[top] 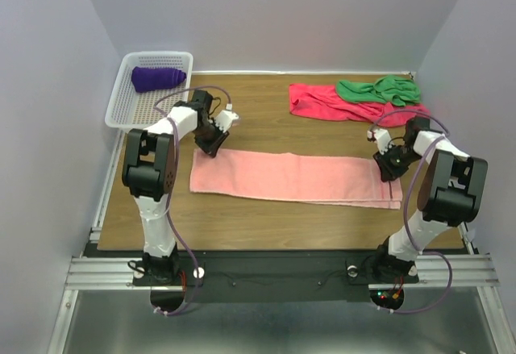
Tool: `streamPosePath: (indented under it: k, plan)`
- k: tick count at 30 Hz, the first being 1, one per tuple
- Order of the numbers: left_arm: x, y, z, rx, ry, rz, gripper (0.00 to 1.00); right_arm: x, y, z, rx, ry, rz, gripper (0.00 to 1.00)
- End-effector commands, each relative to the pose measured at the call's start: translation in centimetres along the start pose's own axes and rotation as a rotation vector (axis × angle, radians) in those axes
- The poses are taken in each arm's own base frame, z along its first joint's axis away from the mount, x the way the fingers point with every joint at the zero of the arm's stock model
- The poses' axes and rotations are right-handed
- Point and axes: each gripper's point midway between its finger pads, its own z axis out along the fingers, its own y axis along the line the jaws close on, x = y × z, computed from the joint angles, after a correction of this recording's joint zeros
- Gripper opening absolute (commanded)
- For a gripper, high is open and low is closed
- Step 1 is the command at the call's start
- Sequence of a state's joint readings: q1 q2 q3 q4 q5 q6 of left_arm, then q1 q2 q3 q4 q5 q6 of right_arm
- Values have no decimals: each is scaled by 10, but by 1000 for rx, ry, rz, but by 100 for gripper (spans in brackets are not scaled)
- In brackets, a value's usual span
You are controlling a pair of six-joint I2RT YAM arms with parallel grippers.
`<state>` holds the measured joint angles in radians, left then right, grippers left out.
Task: Roll the towels
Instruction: Fold the towel
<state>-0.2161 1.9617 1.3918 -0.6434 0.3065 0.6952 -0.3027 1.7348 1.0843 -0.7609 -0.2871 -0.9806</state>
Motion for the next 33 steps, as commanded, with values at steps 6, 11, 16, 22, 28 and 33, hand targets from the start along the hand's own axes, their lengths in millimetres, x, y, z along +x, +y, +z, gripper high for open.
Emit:
streamPosePath:
  k: [6,11,16,22,28,33]
  plan:
    - [-130,79,-32,-217,-322,-63,43,30,65,-42,-175,75,-98,33]
    - [-152,65,-93,-223,-432,-72,50,-55,33,-79,-133,-187,29,41]
    - [-112,18,-110,-159,-418,-168,55,-91,-20,-80,-75,-201,112,52]
    - [-79,-13,-100,-118,-368,-412,53,-91,-49,-47,-58,-124,158,51]
    - [-67,-34,-77,-89,-312,-467,47,-70,-29,-20,-100,-30,125,46]
    - [-64,-23,-50,-111,-259,-497,44,-43,-4,-5,-144,37,106,43]
